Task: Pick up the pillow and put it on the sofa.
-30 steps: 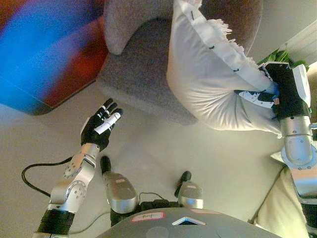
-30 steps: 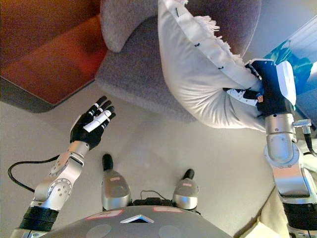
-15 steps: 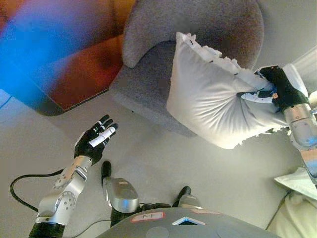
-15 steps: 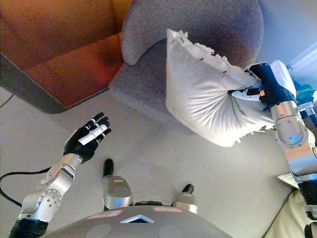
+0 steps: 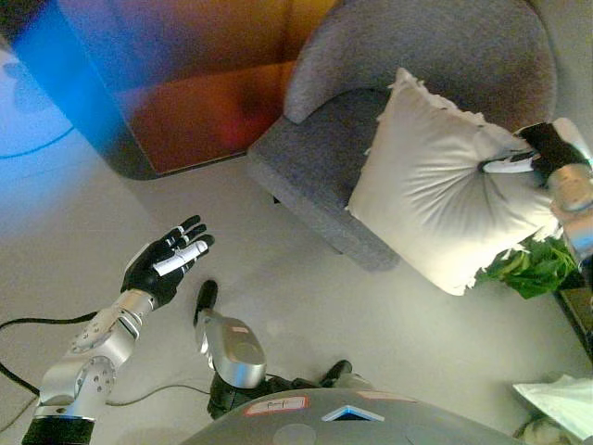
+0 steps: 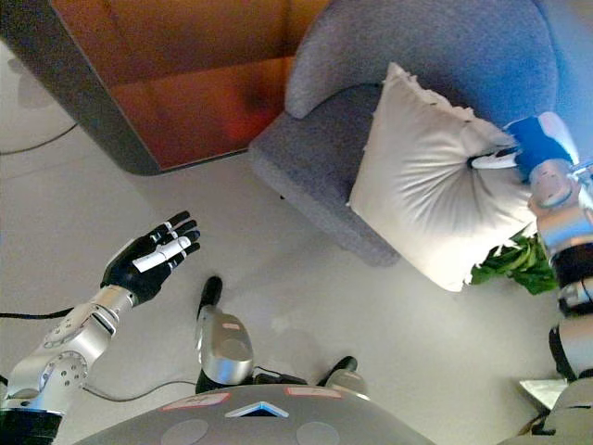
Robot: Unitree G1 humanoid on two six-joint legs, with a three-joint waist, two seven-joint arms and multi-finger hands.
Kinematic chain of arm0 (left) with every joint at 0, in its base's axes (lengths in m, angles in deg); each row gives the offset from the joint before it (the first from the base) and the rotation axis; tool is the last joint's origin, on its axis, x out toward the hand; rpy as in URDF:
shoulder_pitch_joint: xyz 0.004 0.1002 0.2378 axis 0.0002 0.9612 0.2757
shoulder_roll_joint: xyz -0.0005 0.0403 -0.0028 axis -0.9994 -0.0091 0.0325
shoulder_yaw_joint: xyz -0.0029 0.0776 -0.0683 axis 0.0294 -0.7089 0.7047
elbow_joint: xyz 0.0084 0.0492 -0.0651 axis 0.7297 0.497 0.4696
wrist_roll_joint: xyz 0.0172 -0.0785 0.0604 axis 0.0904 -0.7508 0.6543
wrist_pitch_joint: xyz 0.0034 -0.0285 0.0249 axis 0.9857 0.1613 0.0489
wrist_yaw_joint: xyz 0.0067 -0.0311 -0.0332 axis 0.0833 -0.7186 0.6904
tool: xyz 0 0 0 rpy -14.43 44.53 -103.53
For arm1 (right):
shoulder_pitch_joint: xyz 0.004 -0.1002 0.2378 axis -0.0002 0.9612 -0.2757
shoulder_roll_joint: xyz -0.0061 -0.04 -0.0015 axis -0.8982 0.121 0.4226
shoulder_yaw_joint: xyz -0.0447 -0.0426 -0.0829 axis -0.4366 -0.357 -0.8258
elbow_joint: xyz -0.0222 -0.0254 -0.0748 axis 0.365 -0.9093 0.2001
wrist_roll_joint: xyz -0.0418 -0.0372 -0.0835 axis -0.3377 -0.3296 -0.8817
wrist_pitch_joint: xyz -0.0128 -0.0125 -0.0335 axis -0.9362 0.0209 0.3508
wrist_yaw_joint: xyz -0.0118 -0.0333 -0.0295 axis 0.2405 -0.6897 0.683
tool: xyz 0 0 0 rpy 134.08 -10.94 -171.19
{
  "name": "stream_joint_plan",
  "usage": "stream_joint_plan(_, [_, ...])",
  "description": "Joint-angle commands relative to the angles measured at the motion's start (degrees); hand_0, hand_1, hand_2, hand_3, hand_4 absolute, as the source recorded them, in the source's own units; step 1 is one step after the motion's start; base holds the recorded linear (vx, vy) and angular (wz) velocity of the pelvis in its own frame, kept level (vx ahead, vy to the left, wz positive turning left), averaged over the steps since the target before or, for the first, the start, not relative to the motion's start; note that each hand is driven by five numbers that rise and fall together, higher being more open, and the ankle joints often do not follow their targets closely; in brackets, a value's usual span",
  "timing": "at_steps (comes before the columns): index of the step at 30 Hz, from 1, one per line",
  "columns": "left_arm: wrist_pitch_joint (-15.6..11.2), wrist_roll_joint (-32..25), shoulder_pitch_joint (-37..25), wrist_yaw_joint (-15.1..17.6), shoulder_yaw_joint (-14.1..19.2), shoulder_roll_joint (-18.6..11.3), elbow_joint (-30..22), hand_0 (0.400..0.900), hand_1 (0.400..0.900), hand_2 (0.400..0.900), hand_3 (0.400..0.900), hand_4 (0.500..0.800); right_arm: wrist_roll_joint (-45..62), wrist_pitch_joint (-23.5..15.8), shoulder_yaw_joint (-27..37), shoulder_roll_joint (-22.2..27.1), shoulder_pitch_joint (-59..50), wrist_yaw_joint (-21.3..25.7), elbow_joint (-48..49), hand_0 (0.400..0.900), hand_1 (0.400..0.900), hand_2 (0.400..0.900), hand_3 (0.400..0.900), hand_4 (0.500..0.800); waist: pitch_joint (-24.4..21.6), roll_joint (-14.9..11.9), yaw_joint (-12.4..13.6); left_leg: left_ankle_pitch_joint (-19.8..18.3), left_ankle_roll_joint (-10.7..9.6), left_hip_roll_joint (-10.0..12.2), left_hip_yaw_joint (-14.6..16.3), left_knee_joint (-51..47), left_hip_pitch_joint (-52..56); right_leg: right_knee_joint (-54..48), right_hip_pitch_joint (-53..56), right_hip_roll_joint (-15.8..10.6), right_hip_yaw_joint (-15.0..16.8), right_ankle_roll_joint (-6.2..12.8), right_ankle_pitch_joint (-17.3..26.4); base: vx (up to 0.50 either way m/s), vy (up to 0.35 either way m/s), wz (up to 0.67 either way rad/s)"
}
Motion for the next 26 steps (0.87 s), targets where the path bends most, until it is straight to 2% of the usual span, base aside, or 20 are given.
stream_joint_plan(1, [-3.5, 0.2, -5.6, -3.6, -1.0, -3.2, -7.2, 0.900, 0.900, 0.900, 0.900, 0.800, 0.7, 0.6, 0.7, 9.3, -22.8, 13.6, -2.8, 0.900, 0.900, 0.900, 0.900, 0.800, -2.2, 0.4, 3.5, -6.6, 3.4, -0.2, 4.4, -3.2, 8.9, 0.4, -2.3, -0.4, -0.4, 0.47, 1.9, -0.09, 0.013, 0.07])
stream_joint_plan(4, [-2.6, 0.1, -5.4, -3.4, -1.6, -2.4, -8.0, 0.900, 0.900, 0.900, 0.900, 0.800, -1.0, -2.2, -1.6, 9.5, -25.1, 14.9, -3.7, 0.900, 0.900, 0.900, 0.900, 0.800, -2.7, 0.5, 3.7, -6.4, 3.4, 0.2, 4.2, -3.2, 8.9, 0.3, -2.0, -0.6, -0.6, 0.47, 1.9, -0.04, 0.068, 0.00])
stream_joint_plan(6, [-3.2, -0.3, -4.7, -3.1, -2.1, -1.9, -8.4, 0.900, 0.900, 0.900, 0.900, 0.800, 0.8, -3.4, -0.8, 9.5, -23.8, 17.6, -0.9, 0.900, 0.900, 0.900, 0.900, 0.800, -2.8, 0.4, 3.1, -5.7, 4.1, -0.3, 5.0, -2.8, 9.2, 0.3, -2.2, -1.3, -1.0, 0.47, 2.9, -0.05, 0.138, -0.15])
stream_joint_plan(8, [-4.6, -1.4, -3.8, -1.9, -2.9, -1.3, -8.5, 0.900, 0.900, 0.900, 0.900, 0.800, 2.4, -5.7, 3.2, 8.6, -20.0, 19.8, 3.7, 0.900, 0.900, 0.900, 0.900, 0.800, -3.2, 0.7, 1.8, -6.7, 4.6, -0.5, 5.4, -1.7, 10.4, 0.5, -2.2, -1.8, 0.1, 0.47, 3.1, -0.02, 0.176, -0.29])
stream_joint_plan(12, [-6.8, -3.4, -3.9, -0.6, -4.6, -0.4, -7.4, 0.900, 0.900, 0.900, 0.900, 0.800, 2.6, -8.2, 11.3, 6.3, -10.7, 19.6, 14.2, 0.900, 0.900, 0.900, 0.900, 0.800, -3.9, 1.1, -0.6, -8.8, 5.5, -0.7, 7.0, 0.2, 12.4, 0.9, -2.2, -2.8, 1.6, 0.47, 3.4, -0.02, 0.211, -0.34])
stream_joint_plan(13, [-8.1, -3.8, -4.3, -0.1, -5.7, 0.5, -6.7, 0.900, 0.900, 0.900, 0.900, 0.800, 3.2, -9.7, 14.4, 4.8, -6.2, 19.8, 19.5, 0.900, 0.900, 0.900, 0.900, 0.800, -4.1, 1.4, -2.3, -9.5, 6.0, -0.9, 7.8, 0.7, 13.3, 1.2, -2.2, -3.1, 2.5, 0.47, 3.6, -0.05, 0.188, -0.34])
stream_joint_plan(18, [-12.1, -3.0, -5.8, 0.7, -7.9, 3.0, -5.0, 0.900, 0.900, 0.900, 0.900, 0.800, 1.6, -14.1, 27.0, 0.2, 13.4, 19.1, 40.2, 0.900, 0.900, 0.900, 0.900, 0.800, -4.3, 1.1, -7.4, -11.4, 7.1, -1.6, 10.2, 2.0, 14.9, 3.1, -4.0, -3.9, 5.5, 0.47, 5.8, -0.10, 0.118, -0.25])
stream_joint_plan(19, [-12.3, -2.8, -6.0, 0.3, -8.3, 3.0, -4.9, 0.900, 0.900, 0.900, 0.900, 0.800, 2.0, -14.6, 28.4, -0.2, 15.3, 18.7, 41.5, 0.900, 0.900, 0.900, 0.900, 0.800, -4.4, 0.9, -7.5, -11.5, 7.2, -1.6, 10.4, 2.1, 15.0, 3.3, -4.3, -4.0, 5.7, 0.47, 6.0, -0.13, 0.078, -0.25])
stream_joint_plan(20, [-13.0, -2.1, -6.9, 0.2, -8.7, 3.8, -4.1, 0.900, 0.900, 0.900, 0.900, 0.800, 3.2, -15.3, 30.6, -2.1, 19.7, 19.1, 46.9, 0.900, 0.900, 0.900, 0.900, 0.800, -4.5, 1.0, -9.3, -11.9, 7.4, -1.9, 11.0, 2.2, 15.3, 4.0, -5.0, -4.3, 6.7, 0.47, 7.2, -0.12, 0.070, -0.24])
stream_joint_plan(23, [-14.6, -1.3, -8.7, 1.1, -9.6, 5.3, -2.8, 0.900, 0.900, 0.900, 0.900, 0.800, 4.7, -17.8, 35.8, -5.7, 29.3, 17.5, 55.4, 0.900, 0.900, 0.900, 0.900, 0.800, -4.9, 1.2, -11.9, -12.8, 7.9, -2.5, 12.8, 2.2, 16.0, 4.7, -6.4, -4.6, 8.5, 0.47, 8.4, -0.12, 0.075, -0.29])
stream_joint_plan(26, [-15.0, 0.1, -10.0, 1.3, -10.4, 6.9, -2.1, 0.900, 0.900, 0.900, 0.900, 0.800, 6.1, -19.6, 38.8, -9.4, 35.4, 15.7, 60.2, 0.900, 0.900, 0.900, 0.900, 0.800, -5.4, 1.5, -13.5, -13.2, 8.2, -2.8, 14.4, 2.1, 16.6, 5.0, -7.2, -4.8, 9.6, 0.47, 9.2, -0.09, 0.068, -0.22])
